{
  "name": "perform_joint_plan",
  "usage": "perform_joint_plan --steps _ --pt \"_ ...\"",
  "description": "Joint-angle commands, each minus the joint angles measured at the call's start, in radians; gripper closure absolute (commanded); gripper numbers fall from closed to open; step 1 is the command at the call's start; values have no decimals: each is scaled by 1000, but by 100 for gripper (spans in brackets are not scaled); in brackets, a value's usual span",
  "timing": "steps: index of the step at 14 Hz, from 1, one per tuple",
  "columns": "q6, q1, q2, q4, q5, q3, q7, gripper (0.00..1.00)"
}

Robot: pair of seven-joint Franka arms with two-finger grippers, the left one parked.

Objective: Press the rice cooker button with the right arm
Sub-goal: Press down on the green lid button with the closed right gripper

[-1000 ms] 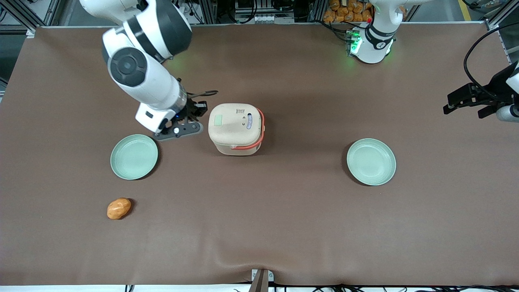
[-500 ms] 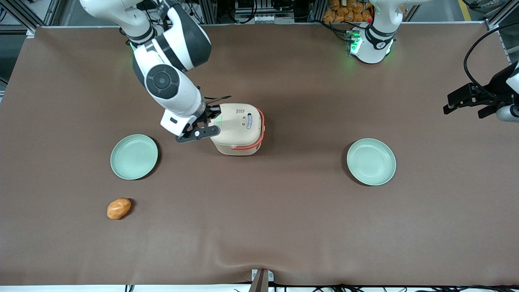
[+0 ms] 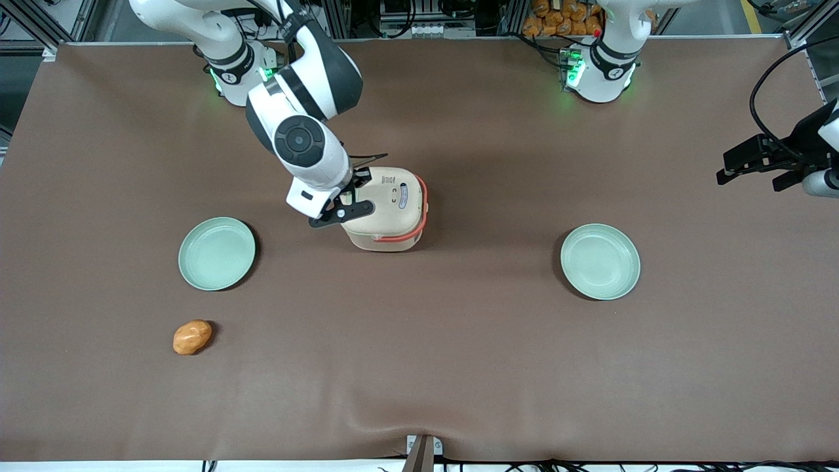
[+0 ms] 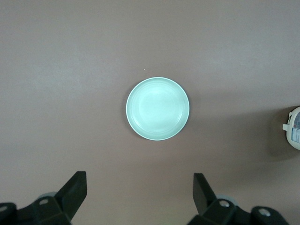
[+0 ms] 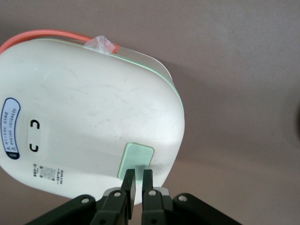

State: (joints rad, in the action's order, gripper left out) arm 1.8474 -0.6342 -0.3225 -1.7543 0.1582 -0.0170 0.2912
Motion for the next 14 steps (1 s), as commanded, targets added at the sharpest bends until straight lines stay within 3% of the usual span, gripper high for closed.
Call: perform_joint_plan --steps 1,14 --pt "12 -10 -1 -10 11 -11 11 90" --pt "62 -19 -41 -11 9 -11 2 97"
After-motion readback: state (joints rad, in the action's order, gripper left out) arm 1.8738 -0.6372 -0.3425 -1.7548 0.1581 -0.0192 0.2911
